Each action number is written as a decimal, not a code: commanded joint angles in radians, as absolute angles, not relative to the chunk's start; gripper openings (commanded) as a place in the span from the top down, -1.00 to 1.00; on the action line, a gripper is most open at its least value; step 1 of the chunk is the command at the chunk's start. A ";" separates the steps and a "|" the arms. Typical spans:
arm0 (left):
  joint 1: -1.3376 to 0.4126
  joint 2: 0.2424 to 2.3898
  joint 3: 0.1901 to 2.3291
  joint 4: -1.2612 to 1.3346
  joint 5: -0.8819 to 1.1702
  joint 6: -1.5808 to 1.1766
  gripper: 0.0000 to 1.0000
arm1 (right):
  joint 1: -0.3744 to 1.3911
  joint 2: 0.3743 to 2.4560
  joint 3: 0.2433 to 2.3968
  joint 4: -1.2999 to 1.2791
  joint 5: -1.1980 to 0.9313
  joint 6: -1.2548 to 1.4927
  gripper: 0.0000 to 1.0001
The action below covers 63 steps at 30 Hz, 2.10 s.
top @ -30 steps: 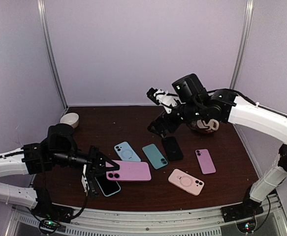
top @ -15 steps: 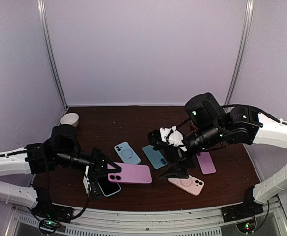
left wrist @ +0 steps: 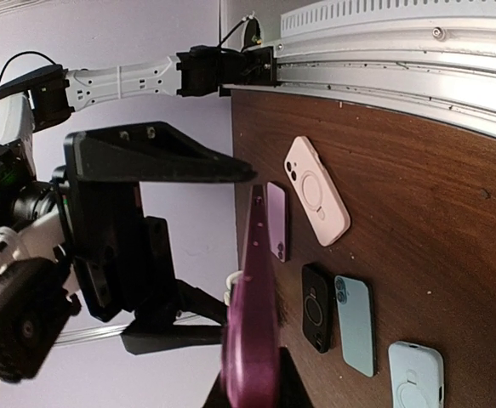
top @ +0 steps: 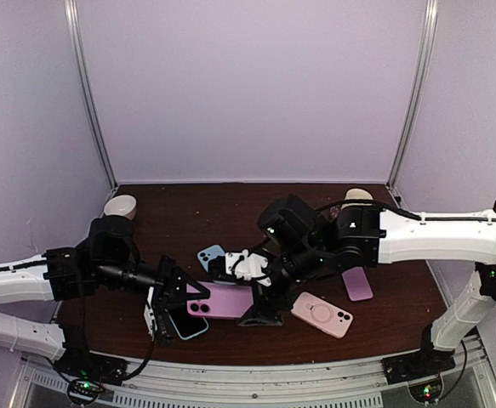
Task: Take the phone out of the phone case
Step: Pass from the left arm to the right, then place the phone at the center of the board.
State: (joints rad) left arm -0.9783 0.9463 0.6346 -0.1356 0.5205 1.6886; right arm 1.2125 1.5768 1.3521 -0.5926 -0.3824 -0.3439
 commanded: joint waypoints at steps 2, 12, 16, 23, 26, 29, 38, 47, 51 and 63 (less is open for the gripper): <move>-0.983 0.931 0.668 -0.047 0.546 1.686 1.00 | 1.215 1.628 1.408 -0.560 -0.360 -0.304 -0.84; -0.983 0.933 0.666 -0.052 0.529 1.693 1.00 | 1.216 1.643 1.407 -0.545 -0.404 -0.297 0.03; -0.983 0.936 0.658 -0.025 0.500 1.675 1.00 | 1.216 1.645 1.392 -0.521 -0.405 -0.271 0.14; -0.983 0.898 0.618 0.055 0.401 1.618 0.26 | 1.216 1.567 1.302 -0.436 -0.352 -0.179 0.15; -0.983 0.876 0.631 0.027 0.340 1.577 0.10 | 1.216 1.526 1.249 -0.407 -0.315 -0.130 0.14; -0.983 0.845 0.630 0.024 0.295 1.484 -0.03 | 1.216 1.485 1.184 -0.370 -0.270 -0.081 0.12; -0.983 0.711 0.618 0.014 0.124 0.816 -0.95 | 1.216 1.497 1.151 -0.396 -0.173 0.106 0.04; -0.983 0.758 0.823 -0.300 -0.413 0.016 -0.95 | 1.216 1.619 1.223 -0.515 -0.042 0.280 -0.01; -0.983 0.863 0.956 -0.571 -0.556 -0.194 -0.95 | 1.216 1.714 1.300 -0.611 -0.034 0.335 -0.04; -0.937 1.005 0.970 -0.776 -0.276 -0.733 -0.95 | 1.199 1.914 1.394 -0.724 -0.098 0.421 -0.13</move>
